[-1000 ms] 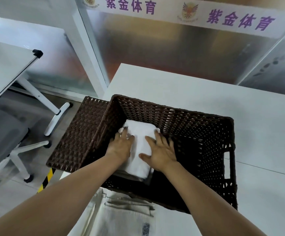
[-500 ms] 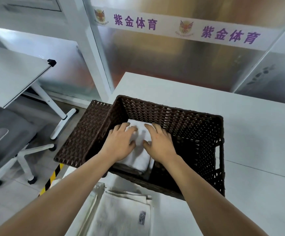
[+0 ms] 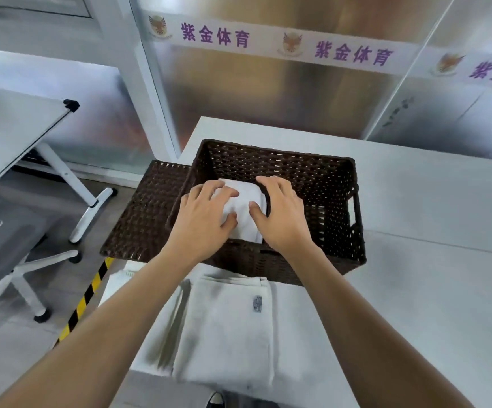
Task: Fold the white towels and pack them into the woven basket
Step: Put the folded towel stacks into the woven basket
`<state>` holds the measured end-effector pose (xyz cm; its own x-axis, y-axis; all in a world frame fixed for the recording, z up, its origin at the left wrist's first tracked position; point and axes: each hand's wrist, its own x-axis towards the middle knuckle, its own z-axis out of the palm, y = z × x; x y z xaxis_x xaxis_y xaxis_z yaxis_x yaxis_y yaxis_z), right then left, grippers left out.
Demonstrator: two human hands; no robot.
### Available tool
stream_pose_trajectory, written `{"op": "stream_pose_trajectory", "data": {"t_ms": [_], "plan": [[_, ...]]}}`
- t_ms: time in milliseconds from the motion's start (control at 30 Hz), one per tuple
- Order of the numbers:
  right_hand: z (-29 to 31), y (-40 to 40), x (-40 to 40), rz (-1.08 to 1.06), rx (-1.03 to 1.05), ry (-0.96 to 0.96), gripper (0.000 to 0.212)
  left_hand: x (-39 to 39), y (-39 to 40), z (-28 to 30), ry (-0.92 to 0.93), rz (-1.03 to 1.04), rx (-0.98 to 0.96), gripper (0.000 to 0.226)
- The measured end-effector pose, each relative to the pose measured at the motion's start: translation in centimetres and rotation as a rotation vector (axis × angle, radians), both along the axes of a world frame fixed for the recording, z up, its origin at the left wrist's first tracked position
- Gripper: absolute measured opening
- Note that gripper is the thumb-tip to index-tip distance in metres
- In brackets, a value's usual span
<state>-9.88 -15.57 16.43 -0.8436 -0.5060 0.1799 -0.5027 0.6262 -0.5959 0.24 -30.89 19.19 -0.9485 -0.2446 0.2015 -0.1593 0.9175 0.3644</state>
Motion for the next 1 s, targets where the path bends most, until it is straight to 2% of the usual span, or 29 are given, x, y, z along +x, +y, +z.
{"op": "stream_pose_trajectory", "data": {"t_ms": [300,567,767,900,1000], "plan": [[-0.9,3.8,10.5,-0.132,-0.061,0.111,0.045,8.7,2.2,-3.3,0.015,-0.085,0.043,0.036],[-7.3,6.8,17.6,-0.169,0.029,-0.068,0.042,15.8,2.9,-9.7,-0.112,-0.093,0.102,0.038],[-11.7,7.7,19.9,-0.141,0.138,-0.216,0.035,18.1,3.8,-14.3,-0.192,-0.096,0.166,0.042],[-14.4,7.8,21.0,-0.156,0.125,-0.237,0.028,18.8,3.9,-18.0,-0.175,-0.07,0.312,0.038],[-15.5,8.0,21.2,-0.205,0.093,-0.393,0.033,18.9,3.9,-20.0,-0.156,-0.022,0.378,0.04]]}}
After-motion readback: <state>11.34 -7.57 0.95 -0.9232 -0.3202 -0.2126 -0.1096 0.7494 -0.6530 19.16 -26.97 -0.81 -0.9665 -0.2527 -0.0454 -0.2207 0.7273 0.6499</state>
